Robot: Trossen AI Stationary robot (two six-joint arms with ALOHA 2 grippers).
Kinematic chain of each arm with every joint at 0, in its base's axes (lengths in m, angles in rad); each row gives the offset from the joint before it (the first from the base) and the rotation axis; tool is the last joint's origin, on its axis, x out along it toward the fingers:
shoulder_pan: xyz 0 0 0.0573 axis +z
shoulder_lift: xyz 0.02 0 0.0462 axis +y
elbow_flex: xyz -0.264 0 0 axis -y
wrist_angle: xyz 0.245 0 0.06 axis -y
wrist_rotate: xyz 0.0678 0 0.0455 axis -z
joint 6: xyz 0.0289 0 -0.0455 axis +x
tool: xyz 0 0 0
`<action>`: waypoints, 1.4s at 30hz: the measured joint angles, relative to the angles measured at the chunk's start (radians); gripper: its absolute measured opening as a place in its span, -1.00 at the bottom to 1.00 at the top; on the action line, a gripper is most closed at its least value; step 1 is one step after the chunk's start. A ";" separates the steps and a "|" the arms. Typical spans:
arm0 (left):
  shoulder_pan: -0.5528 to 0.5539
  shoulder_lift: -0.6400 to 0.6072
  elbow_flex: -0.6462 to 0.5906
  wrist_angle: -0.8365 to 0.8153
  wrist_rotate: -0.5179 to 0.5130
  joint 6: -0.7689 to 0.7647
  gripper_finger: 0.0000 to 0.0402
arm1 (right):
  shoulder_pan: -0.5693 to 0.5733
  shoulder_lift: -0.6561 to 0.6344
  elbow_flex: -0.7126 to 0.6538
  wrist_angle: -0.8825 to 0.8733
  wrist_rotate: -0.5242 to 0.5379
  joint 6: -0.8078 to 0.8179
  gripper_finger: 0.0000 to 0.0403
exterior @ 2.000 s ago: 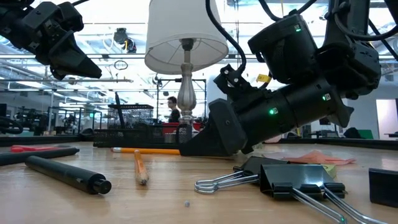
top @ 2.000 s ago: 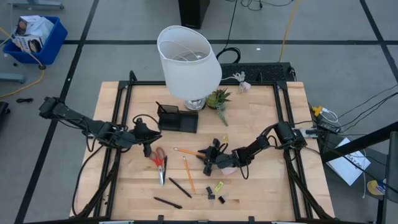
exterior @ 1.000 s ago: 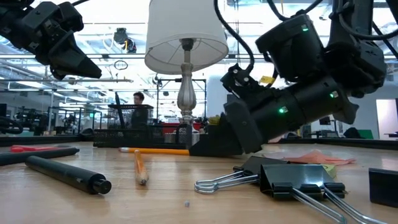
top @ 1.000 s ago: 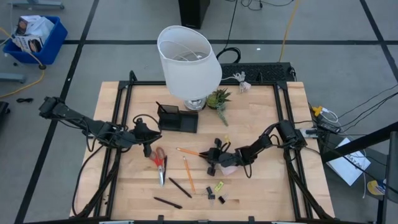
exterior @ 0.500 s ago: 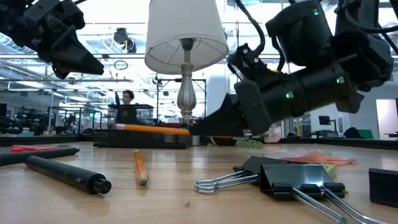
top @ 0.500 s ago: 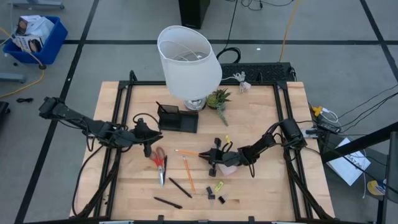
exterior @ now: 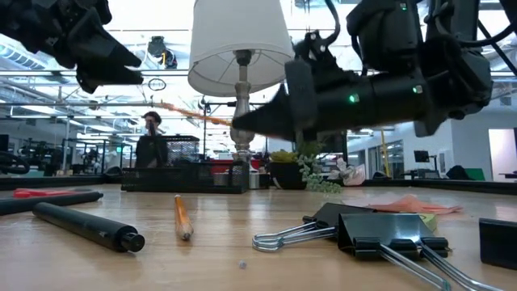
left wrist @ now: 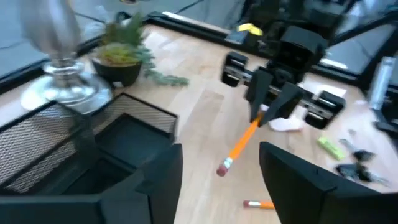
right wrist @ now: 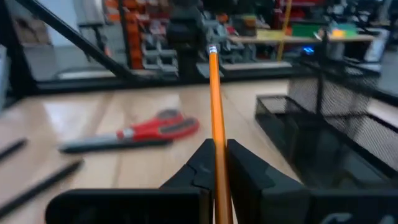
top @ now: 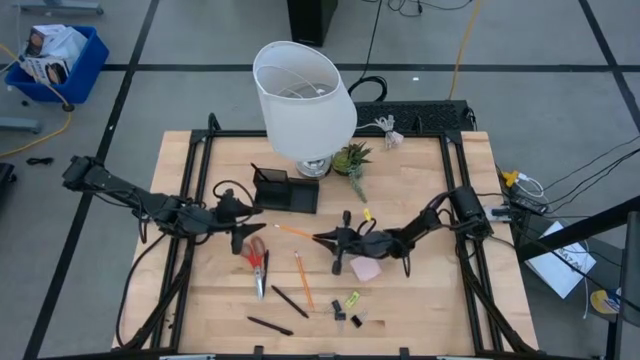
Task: Pick and place office supplies into organizer
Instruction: Put the orange pencil into the black desk organizer
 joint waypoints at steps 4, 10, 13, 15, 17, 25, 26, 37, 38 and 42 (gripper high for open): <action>-0.001 0.000 0.000 0.004 0.058 0.022 0.11 | -0.008 -0.001 0.001 0.072 -0.045 -0.007 -0.90; -0.023 0.000 0.000 0.034 0.086 0.048 0.11 | -0.010 -0.001 0.001 0.077 -0.070 -0.025 -0.90; -0.043 0.000 0.000 0.054 0.131 0.086 0.11 | -0.010 -0.001 0.001 0.083 -0.071 -0.025 -0.90; -0.051 0.000 0.000 0.065 0.151 0.102 0.11 | -0.010 -0.001 0.001 0.096 -0.071 -0.025 -0.90; -0.060 0.001 0.000 0.066 0.152 0.111 0.11 | -0.010 -0.001 0.001 0.105 -0.075 -0.026 -0.90; -0.080 0.090 0.000 0.160 0.169 0.158 0.11 | -0.010 -0.001 0.044 0.099 -0.128 -0.040 -0.90; -0.080 0.109 0.000 0.181 0.169 0.161 0.11 | -0.010 -0.001 0.051 0.091 -0.130 -0.045 -0.90; -0.078 0.199 0.000 0.315 0.158 0.189 0.11 | -0.010 -0.001 0.108 0.011 -0.149 -0.062 -0.90; -0.078 0.199 0.000 0.313 0.153 0.189 0.11 | -0.010 -0.001 0.108 0.016 -0.149 -0.066 -0.90; -0.078 0.199 0.000 0.308 0.145 0.190 0.11 | -0.010 -0.001 0.108 0.023 -0.150 -0.076 -0.90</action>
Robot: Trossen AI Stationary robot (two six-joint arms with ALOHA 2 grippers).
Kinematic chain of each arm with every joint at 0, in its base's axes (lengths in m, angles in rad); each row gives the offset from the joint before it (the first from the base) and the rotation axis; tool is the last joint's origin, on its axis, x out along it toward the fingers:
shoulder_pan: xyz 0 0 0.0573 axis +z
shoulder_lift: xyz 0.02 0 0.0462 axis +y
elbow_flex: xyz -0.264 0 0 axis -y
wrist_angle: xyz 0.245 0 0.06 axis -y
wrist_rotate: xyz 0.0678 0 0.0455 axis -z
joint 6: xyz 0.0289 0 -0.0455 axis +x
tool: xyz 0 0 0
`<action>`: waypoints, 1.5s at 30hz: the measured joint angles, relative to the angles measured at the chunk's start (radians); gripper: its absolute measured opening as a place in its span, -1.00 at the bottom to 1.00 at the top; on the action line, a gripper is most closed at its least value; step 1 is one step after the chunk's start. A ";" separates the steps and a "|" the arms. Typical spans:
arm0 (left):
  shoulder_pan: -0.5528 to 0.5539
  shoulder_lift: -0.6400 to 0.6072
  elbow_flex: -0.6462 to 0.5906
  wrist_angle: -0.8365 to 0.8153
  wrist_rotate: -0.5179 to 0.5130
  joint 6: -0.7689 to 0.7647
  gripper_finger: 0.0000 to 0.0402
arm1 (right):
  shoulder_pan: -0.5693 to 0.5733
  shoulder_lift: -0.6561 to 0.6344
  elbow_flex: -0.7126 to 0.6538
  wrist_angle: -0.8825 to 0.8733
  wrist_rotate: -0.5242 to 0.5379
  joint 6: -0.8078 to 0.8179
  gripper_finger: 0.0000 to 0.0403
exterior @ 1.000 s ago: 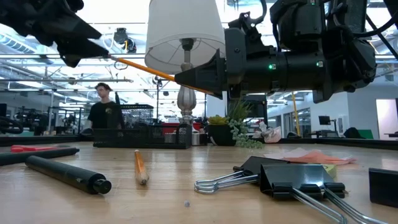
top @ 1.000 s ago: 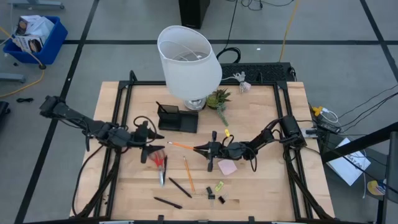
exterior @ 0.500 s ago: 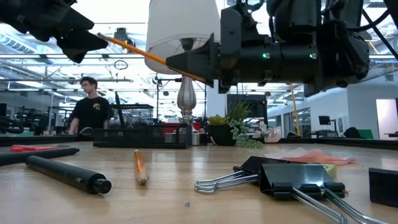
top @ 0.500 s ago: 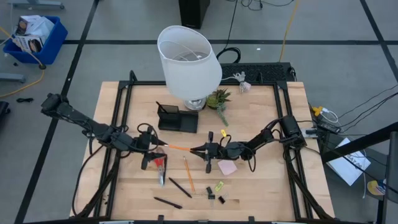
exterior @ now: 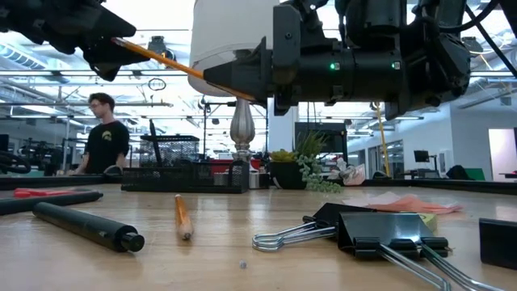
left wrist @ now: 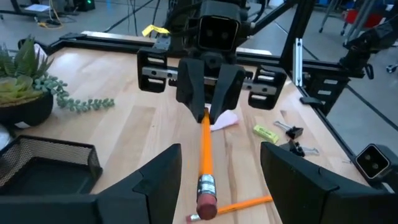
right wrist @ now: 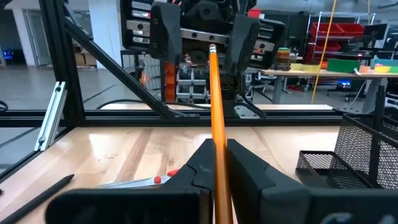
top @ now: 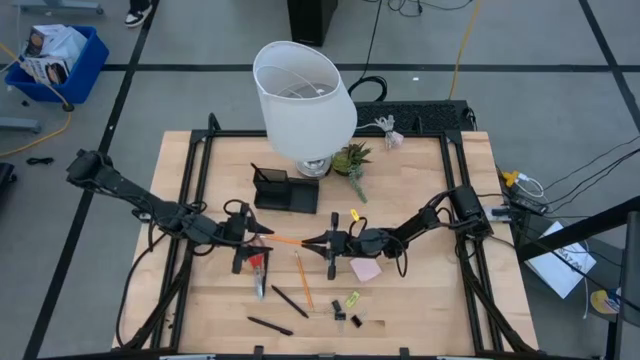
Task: Pick and place office supplies into organizer
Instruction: Put the orange pencil into the black desk organizer
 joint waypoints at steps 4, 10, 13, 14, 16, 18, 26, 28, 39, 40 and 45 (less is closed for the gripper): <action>0.000 0.000 0.000 -0.004 -0.002 -0.003 0.11 | 0.000 0.000 0.000 0.003 0.000 0.000 -0.90; 0.000 0.000 0.000 -0.008 -0.002 -0.011 0.11 | 0.000 0.000 0.000 0.007 -0.001 0.000 -0.90; 0.000 0.000 0.000 -0.012 -0.002 -0.011 0.04 | 0.000 0.000 0.000 0.008 -0.002 0.000 -0.90; 0.000 0.000 0.000 -0.012 -0.002 -0.011 0.00 | 0.000 0.000 0.000 0.008 -0.002 0.000 -0.90; 0.000 0.000 0.000 -0.012 -0.002 -0.010 -0.12 | 0.000 0.000 0.000 0.008 -0.003 0.000 -0.90; 0.000 0.000 0.000 -0.012 -0.002 -0.010 -0.25 | 0.000 0.000 0.000 0.008 -0.004 0.000 -0.90; 0.000 -0.001 0.000 -0.004 -0.026 -0.027 -0.70 | 0.000 0.000 0.000 0.016 -0.025 0.000 -0.90; 0.000 -0.001 0.000 -0.004 -0.026 -0.028 -0.79 | 0.000 0.000 0.000 0.017 -0.023 -0.001 -0.90; 0.000 -0.001 0.000 -0.004 -0.025 -0.030 -0.77 | 0.000 0.000 0.000 0.020 -0.023 -0.005 -0.89; 0.000 -0.001 0.000 -0.004 -0.027 -0.030 -0.77 | 0.000 0.000 0.000 0.023 -0.023 -0.009 -0.88; -0.001 -0.001 0.000 -0.003 -0.054 -0.025 -0.89 | 0.000 0.000 -0.001 0.031 -0.020 -0.012 -0.74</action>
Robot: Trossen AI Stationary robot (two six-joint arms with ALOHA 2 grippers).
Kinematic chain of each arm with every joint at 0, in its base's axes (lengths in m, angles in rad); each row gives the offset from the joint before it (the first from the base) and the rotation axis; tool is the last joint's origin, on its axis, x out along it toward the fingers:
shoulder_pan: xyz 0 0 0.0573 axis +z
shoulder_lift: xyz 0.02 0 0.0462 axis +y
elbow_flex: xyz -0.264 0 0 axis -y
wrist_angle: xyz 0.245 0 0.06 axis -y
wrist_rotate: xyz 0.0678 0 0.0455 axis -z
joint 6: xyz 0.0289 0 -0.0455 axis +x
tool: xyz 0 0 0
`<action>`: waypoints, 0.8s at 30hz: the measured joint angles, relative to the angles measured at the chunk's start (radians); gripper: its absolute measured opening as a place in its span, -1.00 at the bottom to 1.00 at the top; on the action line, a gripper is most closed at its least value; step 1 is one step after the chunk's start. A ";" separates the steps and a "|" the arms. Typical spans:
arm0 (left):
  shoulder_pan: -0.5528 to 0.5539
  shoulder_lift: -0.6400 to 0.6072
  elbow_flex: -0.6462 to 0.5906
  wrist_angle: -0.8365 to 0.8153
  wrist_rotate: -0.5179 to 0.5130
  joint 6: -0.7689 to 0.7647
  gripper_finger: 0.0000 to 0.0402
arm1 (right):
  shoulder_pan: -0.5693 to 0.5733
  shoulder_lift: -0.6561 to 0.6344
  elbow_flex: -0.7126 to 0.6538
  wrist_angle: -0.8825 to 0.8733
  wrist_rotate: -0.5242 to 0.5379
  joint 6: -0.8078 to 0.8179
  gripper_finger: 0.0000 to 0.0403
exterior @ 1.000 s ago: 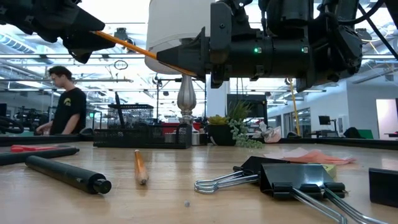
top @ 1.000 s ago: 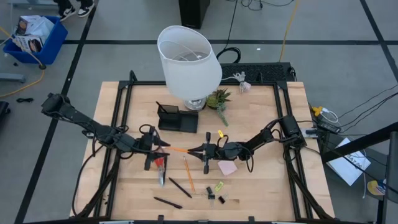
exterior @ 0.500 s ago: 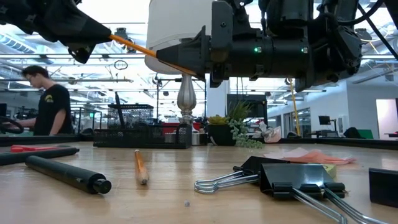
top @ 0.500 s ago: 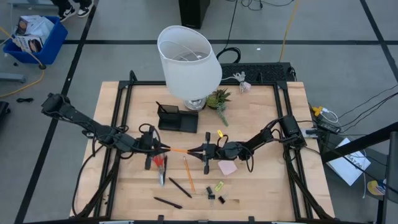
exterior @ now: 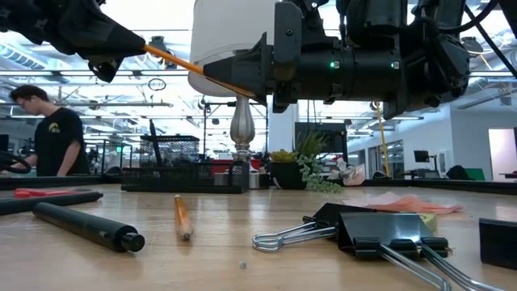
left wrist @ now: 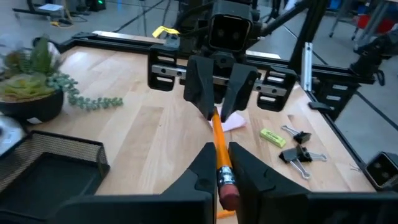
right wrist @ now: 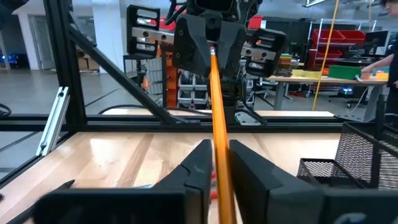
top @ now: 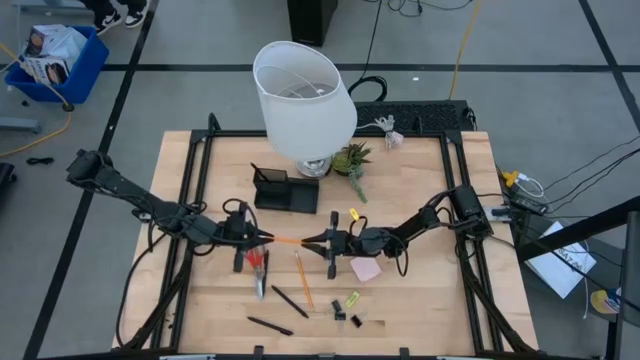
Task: Pick and place office supplies into organizer
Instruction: Put the orange pencil into the black desk organizer
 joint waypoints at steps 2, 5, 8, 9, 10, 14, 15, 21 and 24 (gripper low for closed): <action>0.003 0.000 0.000 0.002 -0.011 -0.001 -0.89 | 0.000 0.000 0.000 0.008 0.003 0.010 -0.67; 0.004 0.000 0.000 0.001 -0.018 -0.005 -0.85 | 0.000 0.000 0.000 0.008 0.003 0.013 -0.60; 0.004 0.000 0.000 0.000 -0.044 -0.023 -0.79 | 0.000 0.000 0.000 0.008 0.003 0.007 -0.55; 0.004 0.000 0.000 0.000 -0.047 -0.028 -0.79 | 0.000 0.000 0.000 0.008 0.004 0.006 -0.54; 0.004 0.000 0.000 0.000 -0.048 -0.028 -0.81 | 0.000 0.000 0.000 0.007 0.004 0.004 -0.53; 0.004 -0.003 0.000 0.000 -0.060 -0.029 -0.89 | 0.000 -0.001 -0.019 0.007 0.008 0.005 -0.53; 0.004 -0.003 0.000 0.000 -0.065 -0.029 -0.89 | -0.001 -0.001 -0.026 0.006 0.015 0.006 -0.53; 0.020 -0.003 0.000 0.020 -0.091 -0.027 -0.87 | 0.001 -0.001 -0.089 0.013 0.124 0.011 -0.51; 0.028 -0.004 0.000 0.020 -0.113 -0.030 -0.83 | 0.001 -0.001 -0.113 0.016 0.152 0.016 -0.52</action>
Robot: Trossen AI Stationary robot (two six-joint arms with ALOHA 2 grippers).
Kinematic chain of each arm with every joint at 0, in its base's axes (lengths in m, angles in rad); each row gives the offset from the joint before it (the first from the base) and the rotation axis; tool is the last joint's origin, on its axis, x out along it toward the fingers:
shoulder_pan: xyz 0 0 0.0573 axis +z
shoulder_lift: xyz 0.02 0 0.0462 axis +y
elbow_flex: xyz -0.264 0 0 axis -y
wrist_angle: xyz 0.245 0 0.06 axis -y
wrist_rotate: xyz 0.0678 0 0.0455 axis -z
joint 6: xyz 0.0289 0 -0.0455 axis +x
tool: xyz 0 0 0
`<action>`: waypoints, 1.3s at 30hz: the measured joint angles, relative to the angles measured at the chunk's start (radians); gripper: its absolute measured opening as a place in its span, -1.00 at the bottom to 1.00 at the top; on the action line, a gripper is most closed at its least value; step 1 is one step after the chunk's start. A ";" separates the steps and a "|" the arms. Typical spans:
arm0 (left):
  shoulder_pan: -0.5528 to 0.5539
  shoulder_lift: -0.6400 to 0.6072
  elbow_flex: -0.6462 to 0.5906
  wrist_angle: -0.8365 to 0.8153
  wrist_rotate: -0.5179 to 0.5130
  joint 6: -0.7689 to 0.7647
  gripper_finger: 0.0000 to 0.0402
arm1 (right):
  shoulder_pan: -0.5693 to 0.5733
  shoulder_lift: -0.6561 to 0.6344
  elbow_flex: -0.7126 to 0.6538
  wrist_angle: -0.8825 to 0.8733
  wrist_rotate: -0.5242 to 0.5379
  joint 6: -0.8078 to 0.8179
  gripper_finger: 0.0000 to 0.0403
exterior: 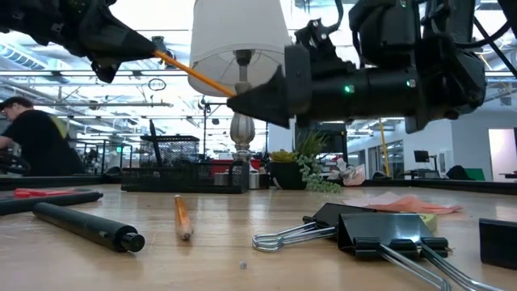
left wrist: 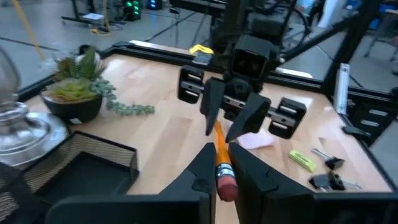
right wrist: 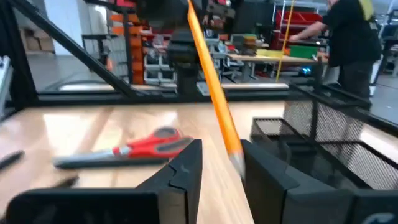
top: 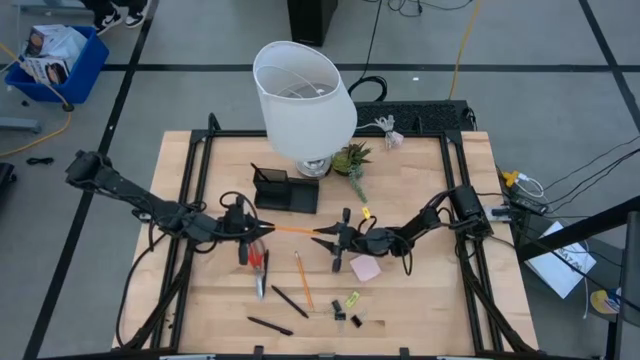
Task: Pick and place office supplies into organizer
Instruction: Put the orange pencil into the black desk organizer
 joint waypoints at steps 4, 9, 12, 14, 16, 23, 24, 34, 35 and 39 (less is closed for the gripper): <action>0.006 -0.002 0.000 -0.008 -0.038 0.005 -0.87 | 0.001 0.000 -0.036 0.000 0.005 0.045 -0.51; 0.022 -0.032 0.000 -0.031 -0.123 0.025 -0.89 | 0.006 0.000 -0.061 -0.001 -0.015 0.103 -0.50; 0.033 -0.070 0.000 -0.052 -0.149 0.043 -0.87 | 0.007 0.000 -0.061 0.000 -0.001 0.102 -0.50; 0.037 -0.101 0.000 -0.100 -0.171 0.041 -0.83 | 0.009 0.000 -0.061 0.005 -0.002 0.103 -0.50; 0.039 -0.140 0.000 -0.153 -0.192 0.026 -0.82 | 0.011 0.000 -0.061 0.006 -0.004 0.102 -0.50; 0.039 -0.265 0.000 -0.269 -0.311 0.027 -0.89 | 0.009 0.000 -0.061 0.014 -0.001 0.102 -0.50; 0.039 -0.281 0.000 -0.278 -0.315 0.027 -0.88 | 0.010 0.000 -0.061 0.015 -0.001 0.102 -0.50; 0.137 -0.319 0.173 -0.788 -0.352 -0.196 -0.89 | 0.009 0.000 -0.061 0.021 -0.001 0.101 -0.50; 0.149 -0.319 0.193 -0.818 -0.347 -0.199 -0.89 | 0.009 0.000 -0.061 0.022 -0.001 0.101 -0.50; 0.209 -0.313 0.255 -0.881 -0.282 -0.200 -0.86 | 0.009 0.000 -0.061 0.022 -0.001 0.101 -0.50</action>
